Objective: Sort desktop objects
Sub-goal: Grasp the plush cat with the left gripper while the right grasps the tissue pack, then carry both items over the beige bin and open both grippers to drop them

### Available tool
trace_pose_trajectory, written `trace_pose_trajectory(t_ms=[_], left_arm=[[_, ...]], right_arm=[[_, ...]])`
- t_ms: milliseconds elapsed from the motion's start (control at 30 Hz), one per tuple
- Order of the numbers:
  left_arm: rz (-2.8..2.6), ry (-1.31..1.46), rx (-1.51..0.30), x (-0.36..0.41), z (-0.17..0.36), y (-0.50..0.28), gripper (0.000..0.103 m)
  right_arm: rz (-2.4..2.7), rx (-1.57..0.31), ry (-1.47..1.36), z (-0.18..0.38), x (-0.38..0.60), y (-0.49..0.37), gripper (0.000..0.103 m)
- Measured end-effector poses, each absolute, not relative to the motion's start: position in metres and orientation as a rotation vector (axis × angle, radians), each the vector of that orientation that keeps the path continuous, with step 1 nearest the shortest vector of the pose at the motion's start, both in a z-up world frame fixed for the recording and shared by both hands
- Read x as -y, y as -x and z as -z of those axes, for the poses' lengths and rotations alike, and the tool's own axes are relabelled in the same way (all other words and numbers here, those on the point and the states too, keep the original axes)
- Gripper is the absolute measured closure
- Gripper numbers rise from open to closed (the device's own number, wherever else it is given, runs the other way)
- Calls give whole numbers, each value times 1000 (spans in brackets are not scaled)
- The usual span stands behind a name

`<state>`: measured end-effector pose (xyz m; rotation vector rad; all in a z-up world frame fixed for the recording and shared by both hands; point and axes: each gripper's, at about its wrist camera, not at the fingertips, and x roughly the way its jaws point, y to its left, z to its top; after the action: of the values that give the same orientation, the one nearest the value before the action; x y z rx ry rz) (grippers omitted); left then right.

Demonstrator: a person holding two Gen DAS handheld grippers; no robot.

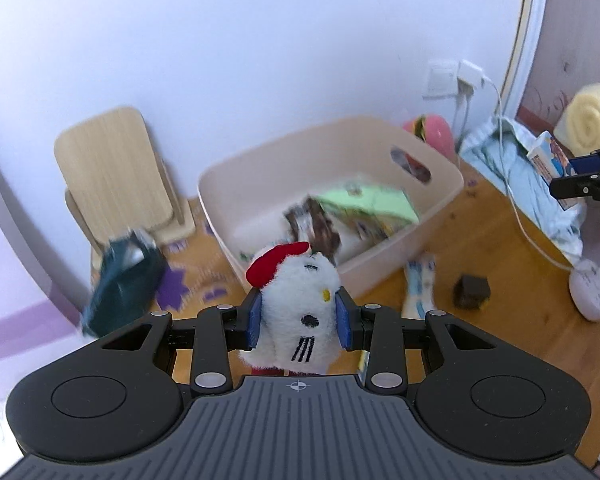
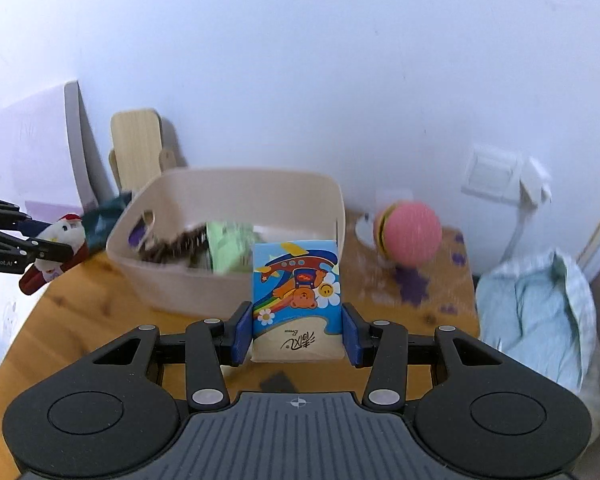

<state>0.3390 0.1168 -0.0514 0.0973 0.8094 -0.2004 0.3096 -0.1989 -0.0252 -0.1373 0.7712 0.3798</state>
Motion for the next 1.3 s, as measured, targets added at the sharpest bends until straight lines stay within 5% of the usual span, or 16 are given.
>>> trace_pose_trajectory(t_ms=[567,1300], left_arm=[[174,-33,-776,-112,44,-437,66],[18,-39,-967,-84,131,-494,63]], right_arm=[[-401,-711,161,19,158,-395,60],[-380,-949,138,120,90,-469,60]])
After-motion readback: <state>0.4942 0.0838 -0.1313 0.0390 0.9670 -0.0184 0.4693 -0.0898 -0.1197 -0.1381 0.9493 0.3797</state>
